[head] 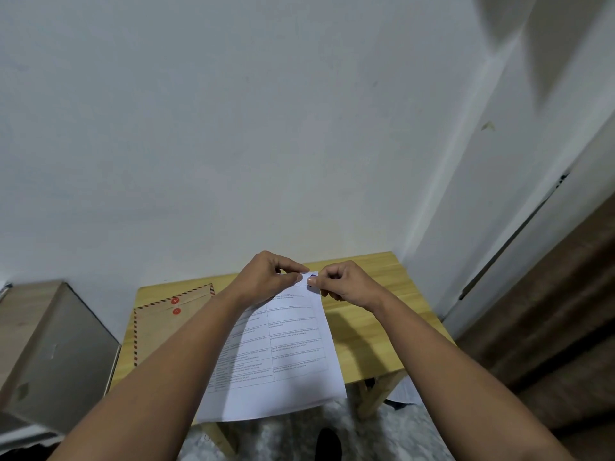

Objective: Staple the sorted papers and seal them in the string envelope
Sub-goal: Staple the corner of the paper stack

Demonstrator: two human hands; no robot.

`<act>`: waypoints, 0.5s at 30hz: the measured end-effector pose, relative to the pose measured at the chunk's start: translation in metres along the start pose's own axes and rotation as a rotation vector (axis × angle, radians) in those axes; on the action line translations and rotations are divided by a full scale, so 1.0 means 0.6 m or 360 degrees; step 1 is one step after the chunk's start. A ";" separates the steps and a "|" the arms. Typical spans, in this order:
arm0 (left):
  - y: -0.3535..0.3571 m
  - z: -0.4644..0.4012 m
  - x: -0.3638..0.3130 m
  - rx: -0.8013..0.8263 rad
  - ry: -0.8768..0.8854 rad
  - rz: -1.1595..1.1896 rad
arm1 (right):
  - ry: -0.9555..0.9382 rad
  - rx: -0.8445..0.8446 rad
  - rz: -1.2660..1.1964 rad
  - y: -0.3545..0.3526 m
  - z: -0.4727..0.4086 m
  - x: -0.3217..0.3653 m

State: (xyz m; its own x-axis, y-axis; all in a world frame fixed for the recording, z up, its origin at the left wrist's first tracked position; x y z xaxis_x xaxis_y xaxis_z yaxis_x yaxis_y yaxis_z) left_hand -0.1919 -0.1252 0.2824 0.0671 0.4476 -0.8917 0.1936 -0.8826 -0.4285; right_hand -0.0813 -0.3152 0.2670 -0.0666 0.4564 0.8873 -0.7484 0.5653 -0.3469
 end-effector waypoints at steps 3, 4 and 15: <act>0.003 -0.004 0.003 -0.0002 -0.0006 0.0051 | 0.0012 0.0042 -0.0053 -0.002 0.001 -0.003; 0.004 -0.005 0.004 -0.0002 -0.0008 0.0073 | 0.0016 0.0049 -0.0080 -0.003 0.001 -0.005; 0.062 -0.063 0.063 0.0028 -0.0106 0.0126 | 0.0456 -0.0178 -0.0467 -0.056 -0.012 -0.114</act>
State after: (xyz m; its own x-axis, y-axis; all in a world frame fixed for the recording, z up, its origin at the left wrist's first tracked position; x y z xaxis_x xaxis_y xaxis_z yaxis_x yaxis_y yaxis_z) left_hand -0.1450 -0.1355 0.2380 0.0159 0.3661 -0.9304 0.1728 -0.9175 -0.3581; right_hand -0.0470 -0.3605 0.2160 0.3365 0.4285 0.8386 -0.6308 0.7637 -0.1371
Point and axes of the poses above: each hand's wrist, its own z-axis away from the middle knuckle, its own y-axis out of the palm, x = y × z, the point moved 2 cm from there along -z, towards the middle knuckle, and after that the axes turned 11 degrees about y, right-handed, at the moved point
